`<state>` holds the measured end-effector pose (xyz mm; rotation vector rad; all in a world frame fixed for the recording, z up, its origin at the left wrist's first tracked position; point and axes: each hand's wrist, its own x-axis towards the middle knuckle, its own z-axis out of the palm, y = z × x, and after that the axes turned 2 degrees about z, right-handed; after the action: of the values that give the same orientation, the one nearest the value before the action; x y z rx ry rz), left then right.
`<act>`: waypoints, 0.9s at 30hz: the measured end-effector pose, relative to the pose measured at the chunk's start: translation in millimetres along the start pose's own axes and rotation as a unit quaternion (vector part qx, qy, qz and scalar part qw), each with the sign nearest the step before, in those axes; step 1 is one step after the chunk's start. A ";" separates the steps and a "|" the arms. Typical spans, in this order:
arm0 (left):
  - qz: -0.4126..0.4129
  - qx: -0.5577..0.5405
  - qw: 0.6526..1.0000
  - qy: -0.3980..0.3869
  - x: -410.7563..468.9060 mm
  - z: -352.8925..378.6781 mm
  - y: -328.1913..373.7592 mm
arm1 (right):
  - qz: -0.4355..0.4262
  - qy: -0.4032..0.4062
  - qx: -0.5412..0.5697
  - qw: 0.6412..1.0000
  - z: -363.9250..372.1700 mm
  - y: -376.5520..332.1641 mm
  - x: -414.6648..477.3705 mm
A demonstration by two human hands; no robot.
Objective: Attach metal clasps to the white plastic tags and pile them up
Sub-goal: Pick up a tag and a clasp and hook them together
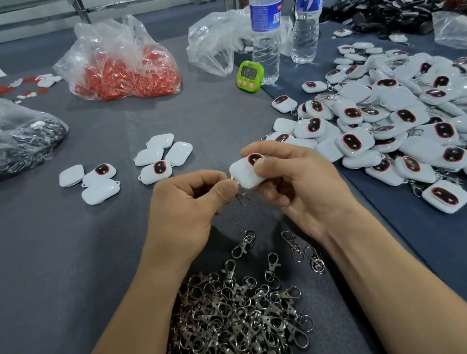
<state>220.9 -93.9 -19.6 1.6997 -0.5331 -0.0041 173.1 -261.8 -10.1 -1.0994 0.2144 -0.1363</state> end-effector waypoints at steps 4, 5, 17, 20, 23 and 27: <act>0.116 0.224 0.967 0.020 -8.0 1.4 -3.8 | -0.009 0.027 -0.077 0.997 3.7 3.4 -3.0; 0.132 0.251 0.958 0.034 -9.4 3.0 -3.9 | -0.009 0.036 -0.082 0.996 5.7 4.8 -3.1; -0.035 -0.047 0.997 0.055 -1.9 17.9 7.4 | 0.043 0.035 0.092 0.994 11.6 4.8 1.3; 0.021 0.026 0.996 0.078 -5.9 18.0 8.0 | 0.034 0.040 0.080 0.995 11.8 5.7 2.3; 0.086 0.197 0.975 0.059 -11.5 15.9 6.4 | 0.016 0.043 0.037 0.998 9.5 6.5 1.3; 0.141 0.393 0.908 0.037 -13.7 16.2 5.3 | -0.020 0.048 -0.084 0.995 10.1 6.7 -3.3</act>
<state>202.1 -104.8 -22.0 2.3705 -0.7839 0.5492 172.4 -249.3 -11.4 -1.2655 0.2937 -0.2089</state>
